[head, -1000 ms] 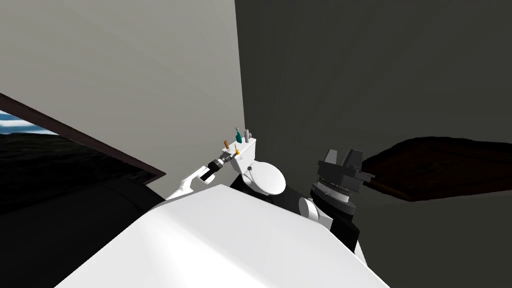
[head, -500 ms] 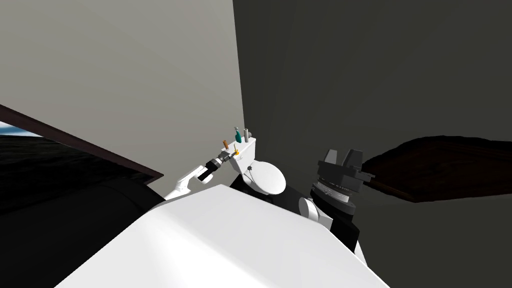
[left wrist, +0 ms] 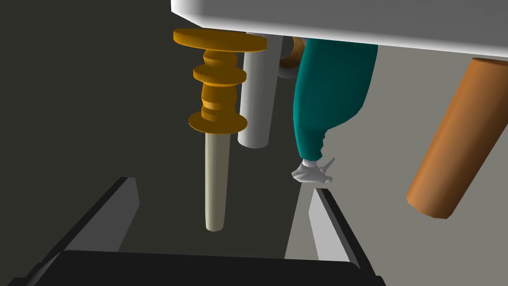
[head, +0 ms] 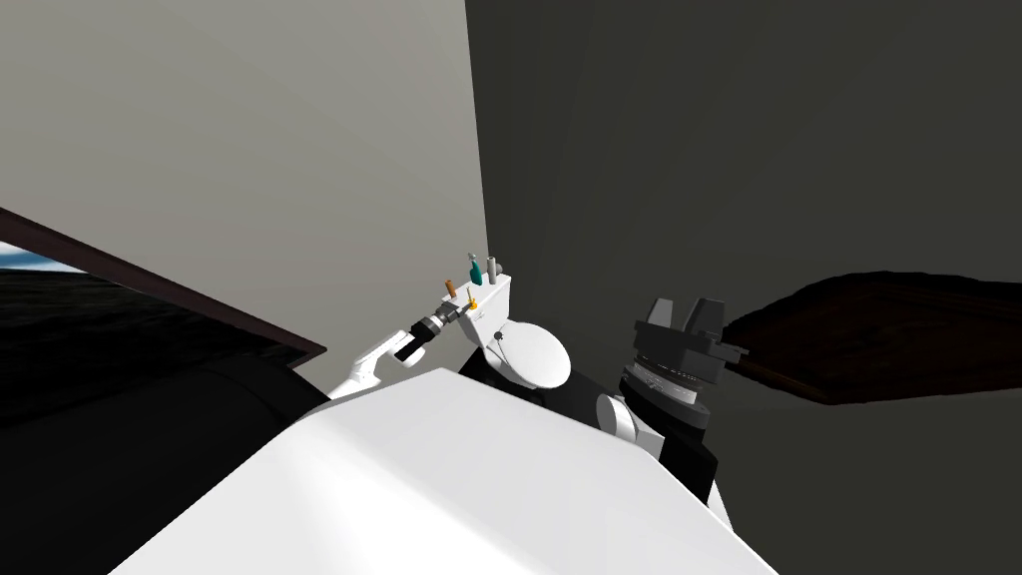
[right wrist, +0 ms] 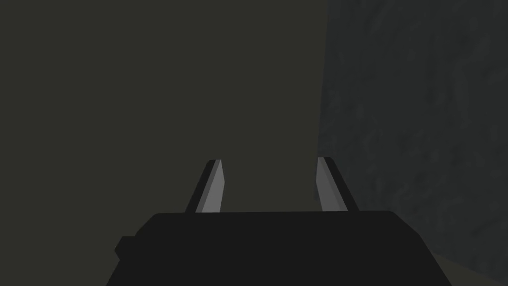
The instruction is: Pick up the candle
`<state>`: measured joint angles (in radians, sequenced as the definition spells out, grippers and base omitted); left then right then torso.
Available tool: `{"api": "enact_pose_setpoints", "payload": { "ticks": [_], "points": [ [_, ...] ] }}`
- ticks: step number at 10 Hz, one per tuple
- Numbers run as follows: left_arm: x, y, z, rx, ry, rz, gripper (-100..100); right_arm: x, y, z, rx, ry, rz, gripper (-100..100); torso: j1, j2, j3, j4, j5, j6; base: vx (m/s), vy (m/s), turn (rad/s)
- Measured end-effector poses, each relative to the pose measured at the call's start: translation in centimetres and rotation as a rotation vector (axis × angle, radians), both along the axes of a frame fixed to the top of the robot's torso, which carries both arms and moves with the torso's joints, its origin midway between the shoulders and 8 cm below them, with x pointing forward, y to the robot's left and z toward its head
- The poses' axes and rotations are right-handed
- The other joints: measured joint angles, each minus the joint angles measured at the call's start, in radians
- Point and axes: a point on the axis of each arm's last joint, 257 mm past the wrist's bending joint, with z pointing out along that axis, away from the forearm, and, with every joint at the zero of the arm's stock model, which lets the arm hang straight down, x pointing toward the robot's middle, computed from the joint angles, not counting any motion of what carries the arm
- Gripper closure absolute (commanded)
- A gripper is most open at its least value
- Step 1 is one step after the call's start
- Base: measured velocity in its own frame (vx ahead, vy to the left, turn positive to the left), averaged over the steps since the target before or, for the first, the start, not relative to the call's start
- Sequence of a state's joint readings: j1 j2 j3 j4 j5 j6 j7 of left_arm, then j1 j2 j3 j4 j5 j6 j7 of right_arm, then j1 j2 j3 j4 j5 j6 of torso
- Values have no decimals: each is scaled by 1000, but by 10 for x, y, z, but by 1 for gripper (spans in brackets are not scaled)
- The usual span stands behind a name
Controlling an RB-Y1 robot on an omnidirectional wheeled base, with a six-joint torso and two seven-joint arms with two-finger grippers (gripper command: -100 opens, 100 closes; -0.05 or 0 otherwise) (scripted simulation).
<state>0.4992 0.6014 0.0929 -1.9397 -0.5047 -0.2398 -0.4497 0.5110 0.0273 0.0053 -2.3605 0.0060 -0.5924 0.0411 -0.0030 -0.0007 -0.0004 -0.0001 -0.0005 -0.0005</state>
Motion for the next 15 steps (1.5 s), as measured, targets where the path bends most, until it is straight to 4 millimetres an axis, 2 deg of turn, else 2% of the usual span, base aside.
{"api": "enact_pose_setpoints", "payload": {
  "ticks": [15],
  "points": [
    [3,1,4,17,-8,3,-100,0,0,0,0,0,0,0,1,0,0,0,0,0,0,1,-4]
  ]
}}
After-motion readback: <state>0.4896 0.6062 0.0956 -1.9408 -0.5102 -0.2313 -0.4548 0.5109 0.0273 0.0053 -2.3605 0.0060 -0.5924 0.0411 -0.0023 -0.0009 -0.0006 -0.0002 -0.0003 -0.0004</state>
